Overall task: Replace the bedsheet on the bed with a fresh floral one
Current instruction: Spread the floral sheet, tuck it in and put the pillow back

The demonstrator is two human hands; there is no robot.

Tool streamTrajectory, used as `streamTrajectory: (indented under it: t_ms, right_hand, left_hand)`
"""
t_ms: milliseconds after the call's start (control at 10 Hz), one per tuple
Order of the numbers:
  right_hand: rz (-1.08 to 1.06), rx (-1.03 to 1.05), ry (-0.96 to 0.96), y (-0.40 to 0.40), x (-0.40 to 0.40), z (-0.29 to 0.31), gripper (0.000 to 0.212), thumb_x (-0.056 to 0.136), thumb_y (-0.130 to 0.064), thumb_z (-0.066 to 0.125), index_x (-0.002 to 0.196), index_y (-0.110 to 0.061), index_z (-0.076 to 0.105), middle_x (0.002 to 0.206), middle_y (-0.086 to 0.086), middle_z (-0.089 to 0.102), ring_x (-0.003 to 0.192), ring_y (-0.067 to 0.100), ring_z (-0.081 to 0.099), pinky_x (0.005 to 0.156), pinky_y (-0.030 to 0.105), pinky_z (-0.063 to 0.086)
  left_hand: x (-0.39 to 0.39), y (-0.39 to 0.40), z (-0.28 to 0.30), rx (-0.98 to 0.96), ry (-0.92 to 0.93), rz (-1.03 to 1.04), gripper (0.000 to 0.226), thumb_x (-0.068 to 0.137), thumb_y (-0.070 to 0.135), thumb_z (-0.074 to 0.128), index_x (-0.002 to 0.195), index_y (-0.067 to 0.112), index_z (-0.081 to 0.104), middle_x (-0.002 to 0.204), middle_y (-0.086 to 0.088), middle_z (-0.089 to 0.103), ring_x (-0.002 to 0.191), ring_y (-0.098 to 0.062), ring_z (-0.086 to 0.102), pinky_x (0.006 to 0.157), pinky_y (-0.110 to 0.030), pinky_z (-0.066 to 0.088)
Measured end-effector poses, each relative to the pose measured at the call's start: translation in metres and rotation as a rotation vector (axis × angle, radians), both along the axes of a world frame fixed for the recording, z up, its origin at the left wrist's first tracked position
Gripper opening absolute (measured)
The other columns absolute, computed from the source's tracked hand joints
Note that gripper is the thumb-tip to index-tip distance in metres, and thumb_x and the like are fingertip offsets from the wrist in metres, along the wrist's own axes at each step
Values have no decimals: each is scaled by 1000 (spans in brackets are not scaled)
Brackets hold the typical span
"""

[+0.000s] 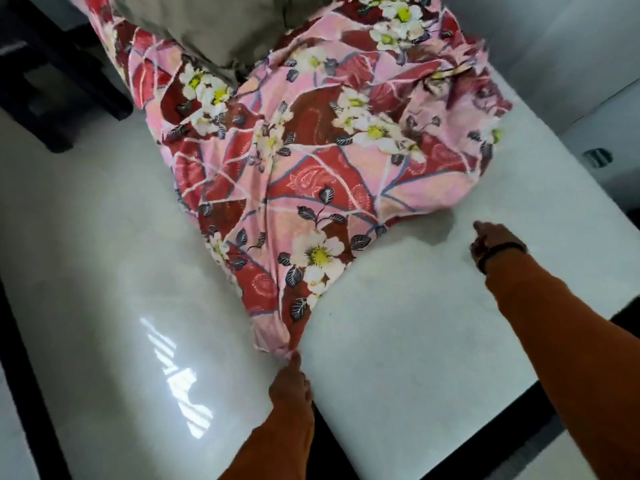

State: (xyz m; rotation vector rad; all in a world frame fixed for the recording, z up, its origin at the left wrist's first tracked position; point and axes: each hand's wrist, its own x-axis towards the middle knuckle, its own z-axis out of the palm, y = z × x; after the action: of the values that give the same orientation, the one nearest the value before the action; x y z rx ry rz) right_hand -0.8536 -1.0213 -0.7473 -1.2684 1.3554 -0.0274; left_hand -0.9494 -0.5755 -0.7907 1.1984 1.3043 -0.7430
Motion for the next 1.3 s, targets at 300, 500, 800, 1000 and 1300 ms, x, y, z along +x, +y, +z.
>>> streamTrajectory:
  t_ms: [300,500,800,1000,1300]
  right_hand:
    - [466,-59,235,109,-32,-26,36,81,-8,84,113,-5,67,93,22,73,64,26,68,63,32,54]
    - [779,-447,177,160,46,-6,37,79,-29,85,108,-10,72,107,13,73,105,32,68,96,37,50]
    - [1197,-602,93,222,201,27,27,91,-22,71,116,-10,69,116,12,70,107,29,64,92,32,46]
    - [1237,-546,44,259,290,-8,26,91,-22,72,115,-11,69,106,3,68,91,20,64,89,36,54]
    - [1329,-635,8,303,396,-23,14,93,-23,64,103,-16,70,106,10,73,93,28,66,81,30,49]
  left_hand:
    - [47,39,3,468,-494,-855,26,90,42,74,79,23,61,85,0,72,83,-25,68,73,-30,49]
    - [169,58,10,557,-645,-966,26,89,38,74,108,21,69,108,-4,72,102,-26,67,89,-35,55]
    - [357,61,29,765,-793,-1181,46,93,57,58,127,27,66,130,-4,64,123,-29,56,100,-44,48]
    - [450,56,0,776,-785,-1438,45,90,61,60,122,29,62,126,-4,60,121,-28,51,103,-47,46]
    - [567,79,-26,970,-760,-1376,73,98,51,56,158,24,23,158,-12,38,145,-37,36,118,-59,25]
